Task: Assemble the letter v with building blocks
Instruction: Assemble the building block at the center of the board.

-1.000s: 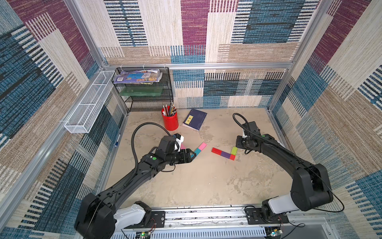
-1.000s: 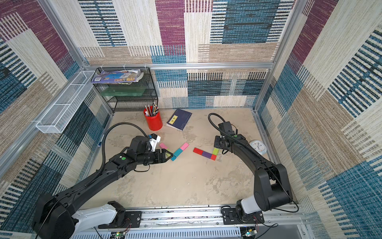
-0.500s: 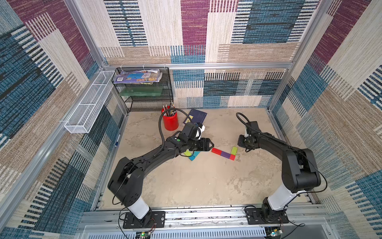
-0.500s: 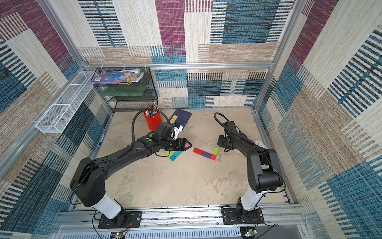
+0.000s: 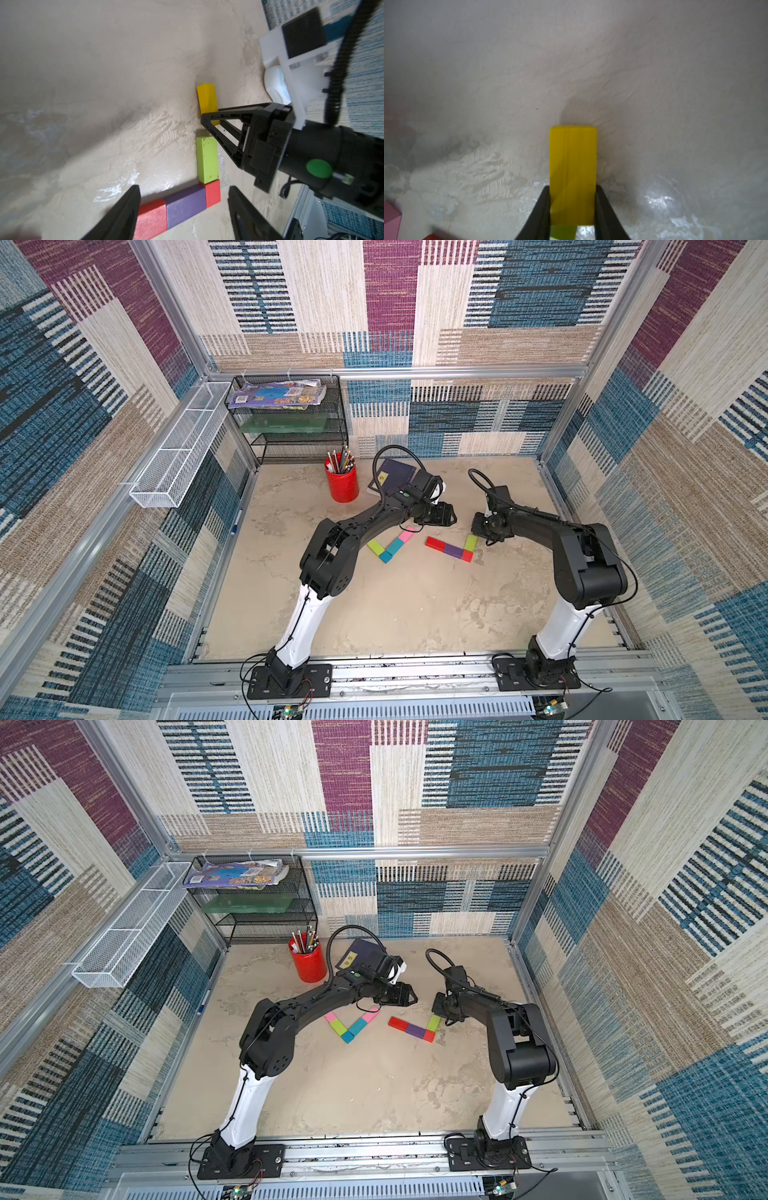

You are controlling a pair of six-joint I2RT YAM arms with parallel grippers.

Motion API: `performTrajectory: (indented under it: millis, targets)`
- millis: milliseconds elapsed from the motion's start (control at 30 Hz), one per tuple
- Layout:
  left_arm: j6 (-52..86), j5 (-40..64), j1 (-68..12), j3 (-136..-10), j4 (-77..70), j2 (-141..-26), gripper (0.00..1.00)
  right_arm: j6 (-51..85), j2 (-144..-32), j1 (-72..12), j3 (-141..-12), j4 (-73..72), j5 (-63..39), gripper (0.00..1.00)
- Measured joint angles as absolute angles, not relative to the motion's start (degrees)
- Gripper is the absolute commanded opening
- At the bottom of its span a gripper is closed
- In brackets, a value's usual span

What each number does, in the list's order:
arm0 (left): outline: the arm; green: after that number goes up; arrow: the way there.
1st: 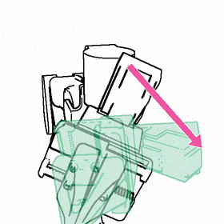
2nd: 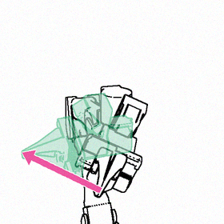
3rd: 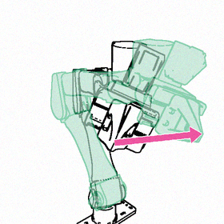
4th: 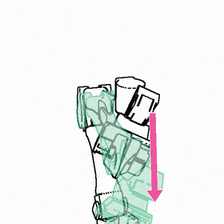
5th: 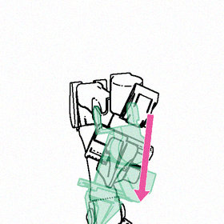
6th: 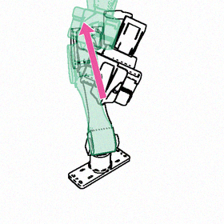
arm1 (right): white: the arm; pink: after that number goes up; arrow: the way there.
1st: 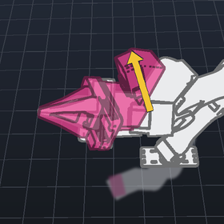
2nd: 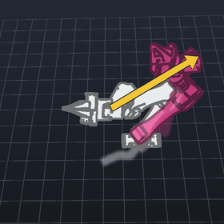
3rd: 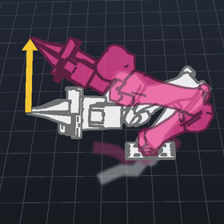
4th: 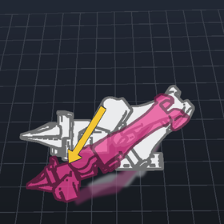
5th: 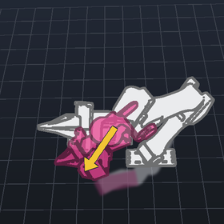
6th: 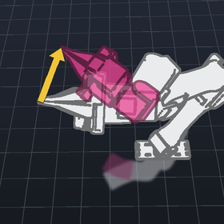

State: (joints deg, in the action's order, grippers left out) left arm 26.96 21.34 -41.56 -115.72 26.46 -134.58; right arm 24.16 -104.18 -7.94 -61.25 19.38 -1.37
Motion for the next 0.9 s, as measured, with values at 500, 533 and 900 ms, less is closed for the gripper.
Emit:
performTrajectory:
  millis: [500,533,900]
  targets:
    - [26.6,19.9,-42.4,-136.9,37.3,-148.3,0.69,26.7,-104.1,-9.0,-63.1,20.4,-1.0,0.57]
    - [26.6,19.8,-42.4,-138.3,37.8,-149.0,0.69,26.8,-103.2,-8.9,-63.0,20.7,-1.1,0.58]
    - [27.4,19.7,-42.6,-148.4,38.7,-156.1,0.36,26.6,-96.1,-3.1,-59.7,18.9,-6.3,0.12]
